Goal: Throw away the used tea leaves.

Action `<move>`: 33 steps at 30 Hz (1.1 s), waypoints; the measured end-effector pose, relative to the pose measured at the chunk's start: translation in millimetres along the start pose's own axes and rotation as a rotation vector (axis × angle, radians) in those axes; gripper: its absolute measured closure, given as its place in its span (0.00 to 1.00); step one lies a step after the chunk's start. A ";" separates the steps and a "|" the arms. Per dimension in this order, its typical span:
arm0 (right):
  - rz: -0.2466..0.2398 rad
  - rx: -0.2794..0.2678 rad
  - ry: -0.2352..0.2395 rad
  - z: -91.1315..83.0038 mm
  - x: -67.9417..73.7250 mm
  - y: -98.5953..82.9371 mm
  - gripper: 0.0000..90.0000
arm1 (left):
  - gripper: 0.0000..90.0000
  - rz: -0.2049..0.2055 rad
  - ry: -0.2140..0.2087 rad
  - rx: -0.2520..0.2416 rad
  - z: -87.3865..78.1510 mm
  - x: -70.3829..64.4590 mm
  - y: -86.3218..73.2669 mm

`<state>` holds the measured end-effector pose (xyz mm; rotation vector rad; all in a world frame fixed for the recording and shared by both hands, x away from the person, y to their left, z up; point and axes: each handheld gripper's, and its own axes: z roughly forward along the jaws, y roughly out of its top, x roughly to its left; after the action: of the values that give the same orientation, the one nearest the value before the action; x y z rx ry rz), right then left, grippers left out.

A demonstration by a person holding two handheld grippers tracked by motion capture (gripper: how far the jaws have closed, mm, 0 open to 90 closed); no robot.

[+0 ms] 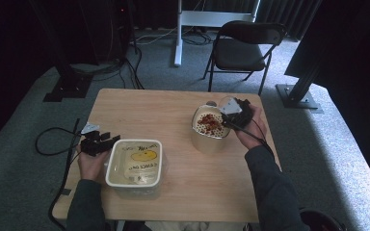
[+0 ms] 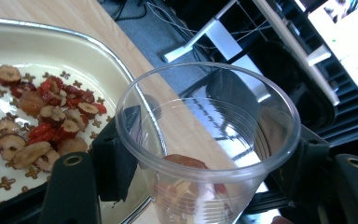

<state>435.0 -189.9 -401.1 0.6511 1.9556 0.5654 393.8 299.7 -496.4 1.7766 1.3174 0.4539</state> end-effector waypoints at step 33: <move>-0.440 0.142 -0.134 5.6 24.5 4.1 0.36 | 0.50 -0.001 -0.002 0.001 0.0 0.4 0.2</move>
<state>431.2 -170.3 -416.8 0.3166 1.9420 0.1095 394.0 300.0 -496.3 1.7772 1.3174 0.4511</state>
